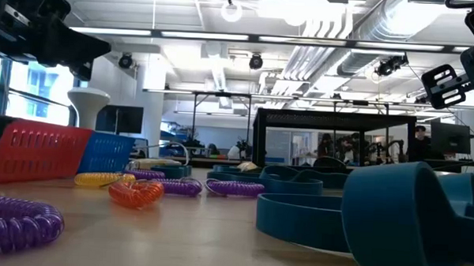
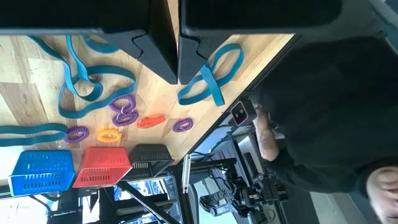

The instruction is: Pick & Place Office Desk Supplies

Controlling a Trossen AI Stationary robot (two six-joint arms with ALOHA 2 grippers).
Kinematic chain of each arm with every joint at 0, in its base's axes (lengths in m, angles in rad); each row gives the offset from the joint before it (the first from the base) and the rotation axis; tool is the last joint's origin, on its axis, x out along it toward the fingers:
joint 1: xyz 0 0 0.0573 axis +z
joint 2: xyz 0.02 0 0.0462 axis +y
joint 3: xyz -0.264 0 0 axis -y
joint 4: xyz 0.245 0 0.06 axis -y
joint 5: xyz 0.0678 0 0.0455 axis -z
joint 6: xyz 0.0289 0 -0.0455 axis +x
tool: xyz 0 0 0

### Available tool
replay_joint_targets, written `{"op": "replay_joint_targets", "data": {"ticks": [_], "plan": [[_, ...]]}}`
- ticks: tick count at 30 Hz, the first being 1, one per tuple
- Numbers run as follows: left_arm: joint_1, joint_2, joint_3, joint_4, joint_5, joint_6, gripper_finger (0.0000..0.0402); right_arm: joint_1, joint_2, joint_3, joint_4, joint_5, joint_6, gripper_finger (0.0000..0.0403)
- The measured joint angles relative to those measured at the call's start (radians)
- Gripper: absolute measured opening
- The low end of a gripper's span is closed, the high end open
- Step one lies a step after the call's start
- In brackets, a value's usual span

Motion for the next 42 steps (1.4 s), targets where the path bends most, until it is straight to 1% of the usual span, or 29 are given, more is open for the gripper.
{"op": "replay_joint_targets", "data": {"ticks": [11,15,19,23,25,27,29,31,34,36,39,42], "plan": [[0.0,0.0,0.0,0.0,0.0,0.0,0.0,0.0,0.0,0.0,0.0,0.0,0.002,0.0002],[0.0,0.0,0.0,0.0,0.0,0.0,0.0,0.0,0.0,0.0,0.0,0.0,0.103,0.0002],[0.0,0.0,0.0,0.0,0.0,0.0,0.0,0.0,0.0,0.0,0.001,-0.002,0.116,0.0002],[0.0,0.0,0.0,0.0,0.0,0.0,0.0,0.0,0.0,0.0,0.054,0.057,0.115,0.0002],[0.0,0.0,0.0,0.0,0.0,0.0,0.0,0.0,0.0,0.0,0.093,0.1,0.09,0.0002],[0.0,0.0,0.0,0.0,0.0,0.0,0.0,0.0,0.0,0.001,0.133,0.129,0.013,0.0002],[0.0,0.0,0.0,0.0,0.0,0.0,0.0,0.0,0.0,0.009,0.136,0.157,-0.069,0.0002],[0.0,0.0,0.0,0.0,0.0,0.0,0.0,0.0,0.006,0.036,0.13,0.205,-0.129,0.0002],[0.0,0.0,0.0,0.0,0.0,0.0,0.0,0.0,0.046,0.119,0.125,0.286,-0.204,0.0002],[0.0,0.0,0.0,0.011,0.0,0.0,0.0,0.0,0.084,0.195,0.066,0.318,-0.22,0.0002],[0.0,0.0,0.0,0.037,0.0,0.0,0.0,0.0,0.181,0.324,-0.041,0.374,-0.197,0.0002],[0.0,0.0,0.0,0.044,0.0,0.0,0.0,0.0,0.313,0.442,-0.214,0.418,-0.12,0.0002]]}}
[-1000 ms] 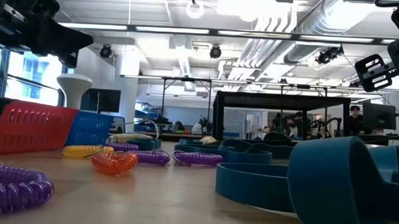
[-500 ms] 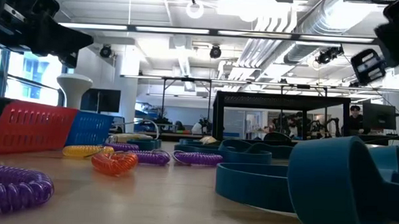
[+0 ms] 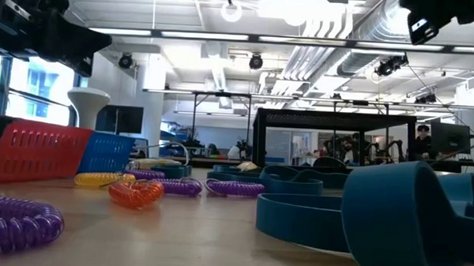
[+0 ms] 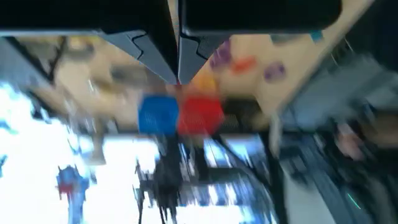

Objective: Pick & Place Office Desk Supplies
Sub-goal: Put the yellow spring keychain into the blue bin

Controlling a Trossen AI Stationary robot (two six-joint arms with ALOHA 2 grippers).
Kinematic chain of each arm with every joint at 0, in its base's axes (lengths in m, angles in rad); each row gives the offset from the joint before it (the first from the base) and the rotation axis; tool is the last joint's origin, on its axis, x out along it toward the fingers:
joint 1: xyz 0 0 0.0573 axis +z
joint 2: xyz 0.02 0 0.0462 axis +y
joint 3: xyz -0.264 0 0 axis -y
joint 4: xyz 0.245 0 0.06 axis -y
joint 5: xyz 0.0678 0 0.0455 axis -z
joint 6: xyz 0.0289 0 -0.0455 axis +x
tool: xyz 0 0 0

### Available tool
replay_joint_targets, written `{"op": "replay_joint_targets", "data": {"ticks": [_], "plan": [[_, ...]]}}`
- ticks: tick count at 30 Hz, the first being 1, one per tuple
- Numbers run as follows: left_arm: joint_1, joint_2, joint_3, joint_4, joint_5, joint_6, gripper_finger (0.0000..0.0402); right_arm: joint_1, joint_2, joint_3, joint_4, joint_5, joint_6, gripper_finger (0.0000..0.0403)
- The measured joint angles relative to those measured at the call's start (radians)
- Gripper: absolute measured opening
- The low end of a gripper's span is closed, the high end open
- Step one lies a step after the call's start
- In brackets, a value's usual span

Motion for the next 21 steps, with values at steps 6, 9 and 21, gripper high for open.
{"op": "replay_joint_targets", "data": {"ticks": [6,9,21], "plan": [[0.0,0.0,0.0,0.0,0.0,0.0,0.0,0.0,0.263,0.278,-0.456,0.025,0.242,0.0002],[0.0,0.0,0.0,-0.004,0.0,0.0,0.0,0.0,0.377,0.39,-0.623,0.025,0.363,0.0002],[0.0,0.0,0.0,-0.004,0.0,0.0,0.0,-0.059,0.619,0.5,-0.964,-0.109,0.748,0.0061]]}}
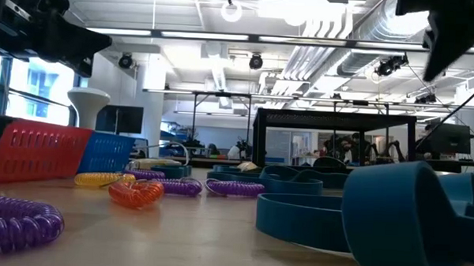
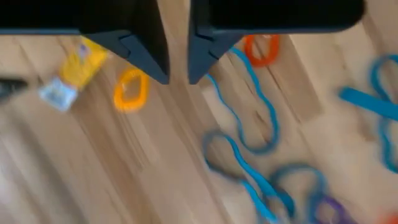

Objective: Pick & Place Office Desk Supplies
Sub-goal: Put the yellow spring keychain into the blue bin

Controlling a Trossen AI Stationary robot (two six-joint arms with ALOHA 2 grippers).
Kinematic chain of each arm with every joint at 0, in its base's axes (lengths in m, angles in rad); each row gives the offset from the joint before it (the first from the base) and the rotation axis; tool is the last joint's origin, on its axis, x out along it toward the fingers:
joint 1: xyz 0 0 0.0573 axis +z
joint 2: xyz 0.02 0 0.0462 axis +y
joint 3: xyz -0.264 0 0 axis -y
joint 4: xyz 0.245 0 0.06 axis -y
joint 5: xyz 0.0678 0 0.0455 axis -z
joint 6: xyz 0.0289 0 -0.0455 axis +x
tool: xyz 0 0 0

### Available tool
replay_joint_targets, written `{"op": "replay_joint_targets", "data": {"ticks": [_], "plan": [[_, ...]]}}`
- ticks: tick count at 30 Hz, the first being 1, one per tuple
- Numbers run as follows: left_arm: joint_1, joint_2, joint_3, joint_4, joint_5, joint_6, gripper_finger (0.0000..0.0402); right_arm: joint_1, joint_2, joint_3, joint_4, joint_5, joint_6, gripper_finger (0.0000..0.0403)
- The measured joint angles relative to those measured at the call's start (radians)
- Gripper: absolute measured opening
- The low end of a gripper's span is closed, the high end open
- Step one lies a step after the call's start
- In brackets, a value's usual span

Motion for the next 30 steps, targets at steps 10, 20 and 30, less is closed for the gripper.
{"op": "replay_joint_targets", "data": {"ticks": [10,20,30], "plan": [[0.0,0.0,0.0,0.015,-0.064,0.018,0.0068,-0.051,0.155,-0.001,-0.024,-0.03,-0.008,0.0177],[-0.043,0.0,0.0,0.015,-0.064,-0.017,0.0146,-0.141,0.184,-0.155,0.123,-0.147,-0.121,0.0183],[-0.05,0.0,0.0,0.024,-0.064,-0.069,0.0147,-0.203,0.183,-0.228,0.277,-0.074,-0.268,0.0172]]}}
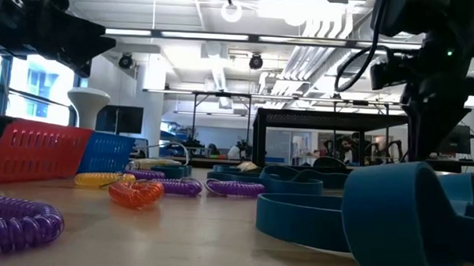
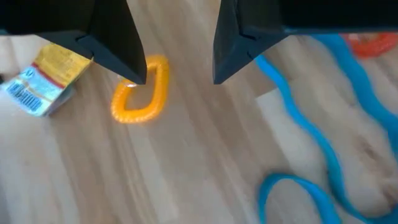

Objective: Pick & Place Office Desk Supplies
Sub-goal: Put the yellow spring keychain into the blue bin

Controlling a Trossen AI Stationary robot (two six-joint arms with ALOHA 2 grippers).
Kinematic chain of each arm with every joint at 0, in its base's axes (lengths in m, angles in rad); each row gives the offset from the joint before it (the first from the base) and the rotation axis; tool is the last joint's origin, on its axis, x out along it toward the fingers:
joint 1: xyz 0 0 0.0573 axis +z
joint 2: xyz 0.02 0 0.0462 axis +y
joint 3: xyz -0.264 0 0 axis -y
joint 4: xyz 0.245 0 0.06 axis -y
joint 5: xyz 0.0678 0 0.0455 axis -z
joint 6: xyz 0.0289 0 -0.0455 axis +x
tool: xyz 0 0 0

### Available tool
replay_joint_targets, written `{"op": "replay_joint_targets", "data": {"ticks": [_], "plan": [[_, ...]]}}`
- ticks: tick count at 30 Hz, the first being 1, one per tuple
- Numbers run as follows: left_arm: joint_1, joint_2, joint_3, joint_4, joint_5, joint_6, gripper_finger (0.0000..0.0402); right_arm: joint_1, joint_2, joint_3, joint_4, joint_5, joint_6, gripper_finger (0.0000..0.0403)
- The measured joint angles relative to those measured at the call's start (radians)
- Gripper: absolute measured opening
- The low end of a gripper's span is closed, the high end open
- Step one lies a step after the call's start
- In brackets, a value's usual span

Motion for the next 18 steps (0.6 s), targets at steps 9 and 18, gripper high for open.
{"op": "replay_joint_targets", "data": {"ticks": [9,18], "plan": [[0.001,0.0,0.0,0.0,0.0,0.023,0.0147,-0.017,0.0,-0.124,0.145,0.0,0.055,0.0171],[0.001,0.0,0.0,0.088,0.0,0.024,0.0147,-0.038,0.01,-0.198,0.22,0.114,0.052,0.0171]]}}
